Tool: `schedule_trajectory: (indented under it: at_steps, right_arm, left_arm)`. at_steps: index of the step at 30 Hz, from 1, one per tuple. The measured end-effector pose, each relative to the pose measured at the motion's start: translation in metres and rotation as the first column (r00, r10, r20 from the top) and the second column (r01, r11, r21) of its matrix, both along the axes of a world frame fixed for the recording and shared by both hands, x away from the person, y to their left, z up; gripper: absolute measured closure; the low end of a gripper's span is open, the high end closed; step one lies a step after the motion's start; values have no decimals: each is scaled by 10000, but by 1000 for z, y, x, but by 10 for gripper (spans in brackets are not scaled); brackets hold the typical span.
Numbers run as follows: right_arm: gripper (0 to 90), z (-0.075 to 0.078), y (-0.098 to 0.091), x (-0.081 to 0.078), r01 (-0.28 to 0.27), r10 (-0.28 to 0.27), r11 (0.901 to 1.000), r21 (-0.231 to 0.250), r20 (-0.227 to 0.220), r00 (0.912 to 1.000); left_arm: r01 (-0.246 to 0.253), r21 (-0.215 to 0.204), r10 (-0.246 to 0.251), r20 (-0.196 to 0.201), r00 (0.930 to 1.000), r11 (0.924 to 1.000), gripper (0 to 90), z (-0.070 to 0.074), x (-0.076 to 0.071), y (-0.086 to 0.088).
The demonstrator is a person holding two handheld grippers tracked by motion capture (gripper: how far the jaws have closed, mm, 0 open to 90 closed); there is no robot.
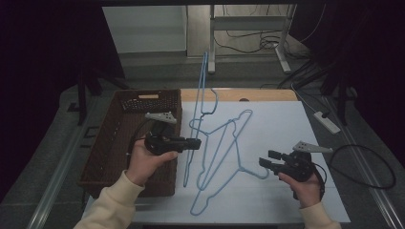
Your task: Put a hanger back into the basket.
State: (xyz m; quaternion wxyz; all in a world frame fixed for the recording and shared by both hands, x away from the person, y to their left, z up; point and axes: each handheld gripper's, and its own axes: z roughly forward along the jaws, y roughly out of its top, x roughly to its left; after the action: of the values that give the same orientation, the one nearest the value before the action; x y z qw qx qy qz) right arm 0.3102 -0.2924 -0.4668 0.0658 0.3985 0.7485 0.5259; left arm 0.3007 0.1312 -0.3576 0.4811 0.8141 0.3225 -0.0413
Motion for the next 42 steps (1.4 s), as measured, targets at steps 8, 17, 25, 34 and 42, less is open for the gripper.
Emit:
schedule_trajectory:
  at_steps: [8, 17, 25, 34, 42]
  right_arm:
    - [373, -1, -1, 0, 55, -55, 10000, 1, -19, 10000]
    - [374, -2, -2, 0, 158, -158, 9999, 3, -68, 9999]
    - [375, -4, -2, 2, 153, -154, 9999, -50, -109, 9998]
    - [376, -6, 0, 2, 152, -155, 9998, -140, -252, 9996]
    - [377, -8, 0, 3, 180, -185, 9997, -166, -350, 9992]
  left_arm:
    - [-11, 180, 7, 229, 9997, 9998, 870, 22, 4, 32]
    - [-474, 413, 465, 225, 9987, 9980, 870, 35, 9, 78]
    - [-518, 876, 547, -315, 9980, 9948, 870, 6, 16, 108]
    - [-816, 1546, 932, -693, 9932, 9846, 870, -31, 26, 129]
    - [-695, 2200, 851, -620, 9944, 9730, 870, -45, 25, 127]
